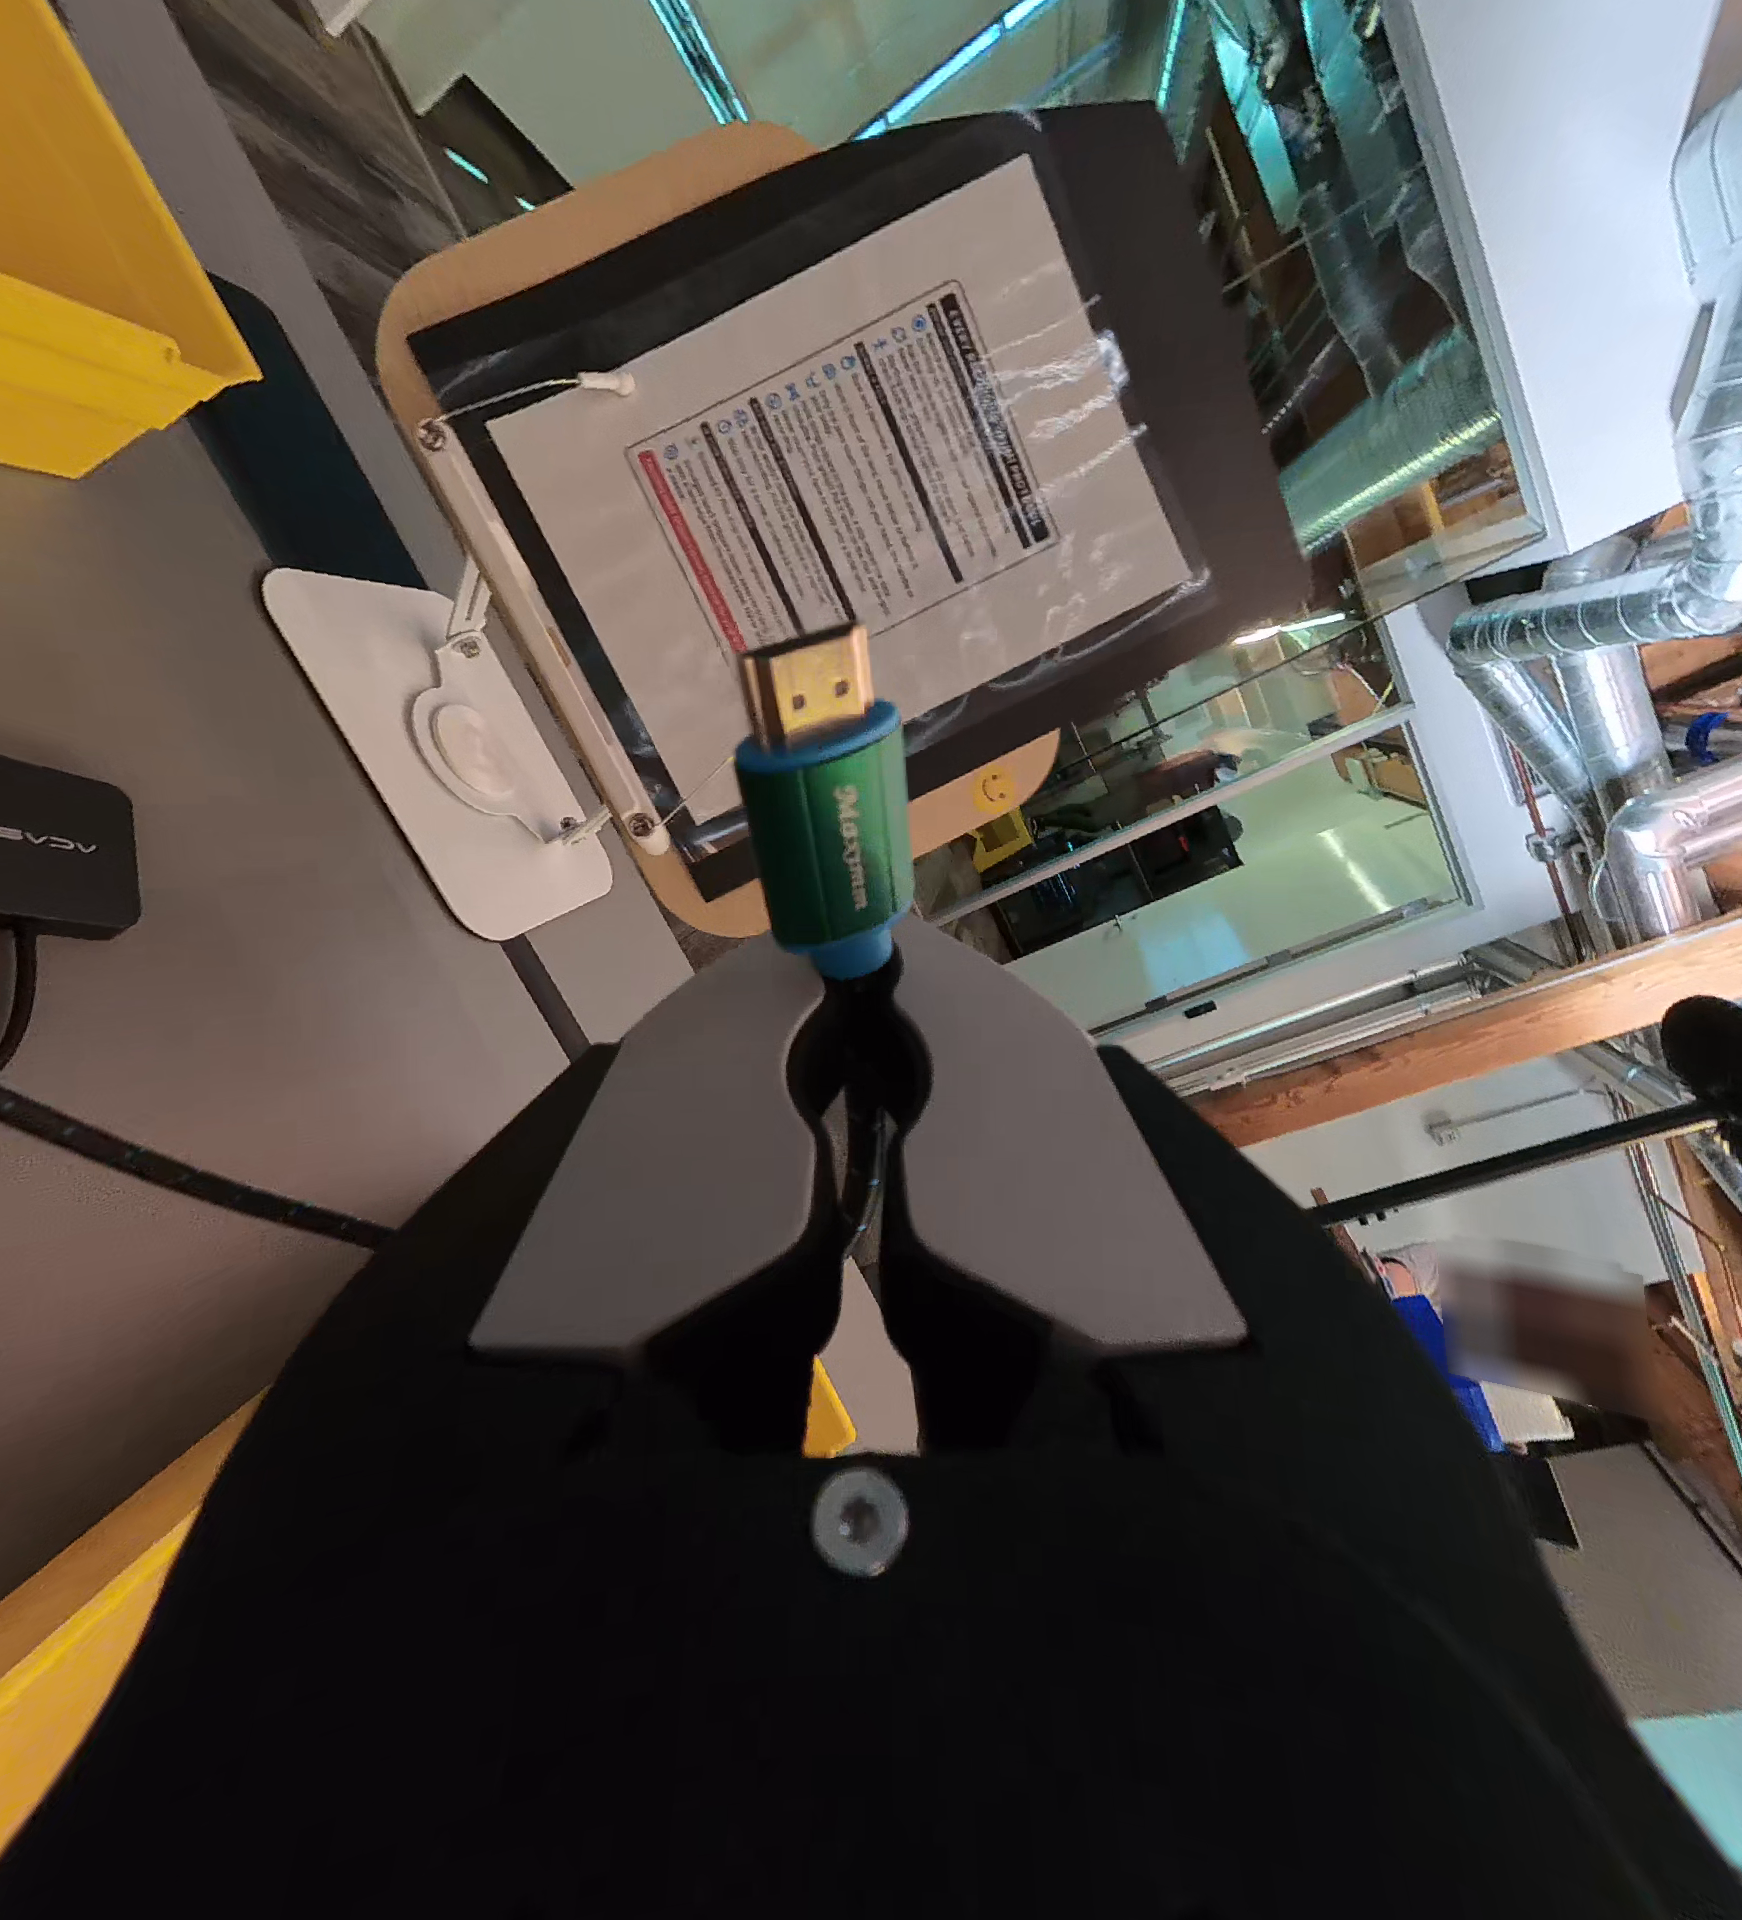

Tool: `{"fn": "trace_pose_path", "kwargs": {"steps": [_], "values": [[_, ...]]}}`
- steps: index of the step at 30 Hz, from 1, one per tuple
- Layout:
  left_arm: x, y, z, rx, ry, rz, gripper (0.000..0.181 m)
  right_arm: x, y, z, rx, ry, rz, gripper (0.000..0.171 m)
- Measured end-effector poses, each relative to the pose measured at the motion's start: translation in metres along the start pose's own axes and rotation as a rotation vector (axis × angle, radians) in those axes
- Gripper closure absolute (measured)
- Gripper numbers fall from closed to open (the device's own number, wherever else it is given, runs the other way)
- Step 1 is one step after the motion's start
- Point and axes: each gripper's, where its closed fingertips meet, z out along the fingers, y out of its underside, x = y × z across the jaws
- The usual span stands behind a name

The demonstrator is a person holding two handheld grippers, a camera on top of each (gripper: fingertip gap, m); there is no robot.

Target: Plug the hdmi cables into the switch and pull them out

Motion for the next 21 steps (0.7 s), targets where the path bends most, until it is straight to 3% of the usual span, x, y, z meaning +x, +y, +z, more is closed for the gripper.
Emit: {"fn": "trace_pose_path", "kwargs": {"steps": [4, 7, 10, 12, 15, 18, 21], "values": [[-0.006, 0.01, 0.015, -0.088, -0.062, 0.032, 0.118, 0.012, 0.001, -0.007, -0.001, 0.03, 0.063, 0.17], [-0.007, 0.022, 0.032, -0.175, -0.06, 0.024, 0.124, 0.021, 0.0, -0.014, 0.014, 0.051, 0.092, 0.17], [-0.022, 0.031, 0.04, -0.247, -0.132, 0.048, 0.162, 0.026, 0.001, -0.019, 0.022, 0.056, 0.107, 0.17], [-0.03, 0.029, 0.042, -0.235, -0.157, 0.063, 0.163, 0.029, -0.001, -0.022, 0.036, 0.067, 0.116, 0.17], [-0.053, 0.017, 0.032, -0.162, -0.265, 0.081, 0.164, 0.025, -0.011, -0.027, 0.087, 0.041, 0.101, 0.17], [-0.089, -0.005, -0.001, -0.024, -0.486, 0.121, 0.167, 0.005, -0.026, -0.037, 0.151, -0.073, 0.056, 0.17], [-0.108, -0.029, -0.046, 0.16, -0.669, 0.208, 0.169, -0.043, -0.04, -0.058, 0.208, -0.414, 0.072, 0.17]]}}
